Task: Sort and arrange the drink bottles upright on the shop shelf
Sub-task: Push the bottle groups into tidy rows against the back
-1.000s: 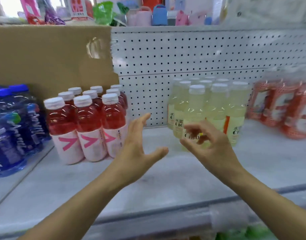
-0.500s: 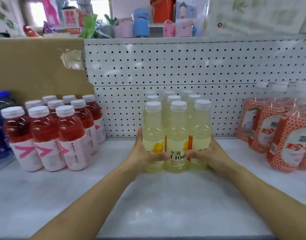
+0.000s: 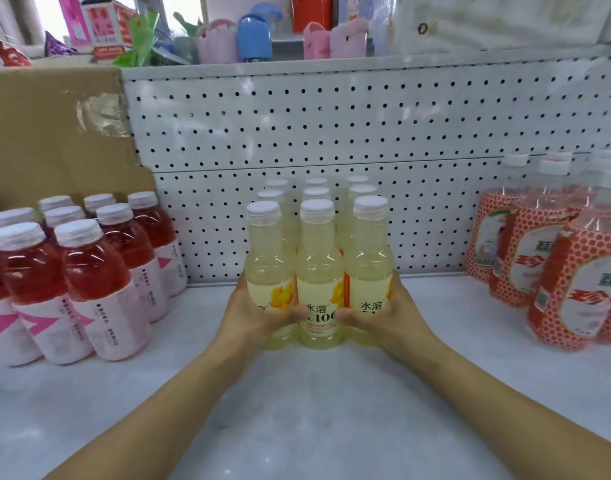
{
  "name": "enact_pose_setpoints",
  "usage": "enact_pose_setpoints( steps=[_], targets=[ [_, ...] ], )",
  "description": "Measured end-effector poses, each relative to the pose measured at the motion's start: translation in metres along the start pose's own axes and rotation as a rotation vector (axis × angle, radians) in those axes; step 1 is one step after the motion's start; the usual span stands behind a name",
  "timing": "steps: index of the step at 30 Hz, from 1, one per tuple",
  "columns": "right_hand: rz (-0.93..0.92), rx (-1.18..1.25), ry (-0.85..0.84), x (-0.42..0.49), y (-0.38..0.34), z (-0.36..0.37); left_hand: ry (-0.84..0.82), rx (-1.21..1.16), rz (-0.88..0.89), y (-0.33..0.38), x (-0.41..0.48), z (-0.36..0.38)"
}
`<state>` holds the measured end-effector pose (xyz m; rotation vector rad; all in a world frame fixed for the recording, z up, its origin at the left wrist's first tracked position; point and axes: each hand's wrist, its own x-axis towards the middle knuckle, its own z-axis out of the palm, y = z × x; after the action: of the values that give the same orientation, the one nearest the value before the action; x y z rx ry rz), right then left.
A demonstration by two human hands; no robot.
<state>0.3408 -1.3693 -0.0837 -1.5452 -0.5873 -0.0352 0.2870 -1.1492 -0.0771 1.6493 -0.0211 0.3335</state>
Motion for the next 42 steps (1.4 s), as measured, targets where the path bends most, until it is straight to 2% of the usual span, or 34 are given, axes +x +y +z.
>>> enact_pose_setpoints(
  steps=[3,7,15,22,24,26,28,30,33,37,42],
  targets=[
    [-0.005,-0.01,0.003,0.0,-0.003,0.002,0.022,-0.02,-0.012,0.002,-0.001,0.001],
    [0.014,-0.034,-0.053,-0.005,-0.004,-0.003,-0.026,-0.016,0.017,0.002,-0.006,-0.001],
    [0.092,-0.139,-0.218,-0.012,-0.005,-0.026,-0.304,-0.005,-0.051,-0.002,-0.013,-0.029],
    [0.154,-0.177,-0.192,-0.012,-0.01,-0.019,-0.255,0.046,-0.013,-0.002,-0.014,-0.023],
    [0.173,-0.267,-0.211,-0.016,-0.022,-0.022,-0.188,0.075,-0.012,0.008,-0.021,-0.015],
    [0.194,-0.372,-0.191,-0.026,-0.035,-0.025,0.063,0.294,0.083,0.021,-0.027,-0.008],
    [0.2,-0.484,-0.075,-0.041,-0.048,-0.03,0.279,0.517,0.313,0.037,-0.034,-0.001],
    [0.121,-0.553,0.034,-0.061,-0.058,-0.04,0.324,0.604,0.55,0.054,-0.044,0.014],
    [-0.031,-0.605,0.086,-0.087,-0.069,-0.063,0.172,0.597,0.653,0.071,-0.063,0.058],
    [-0.14,-0.606,0.155,-0.112,-0.078,-0.112,-0.033,0.577,0.61,0.078,-0.088,0.134],
    [-0.335,-0.664,0.309,-0.135,-0.088,-0.211,-0.197,0.474,0.325,0.074,-0.093,0.231]
  ],
)
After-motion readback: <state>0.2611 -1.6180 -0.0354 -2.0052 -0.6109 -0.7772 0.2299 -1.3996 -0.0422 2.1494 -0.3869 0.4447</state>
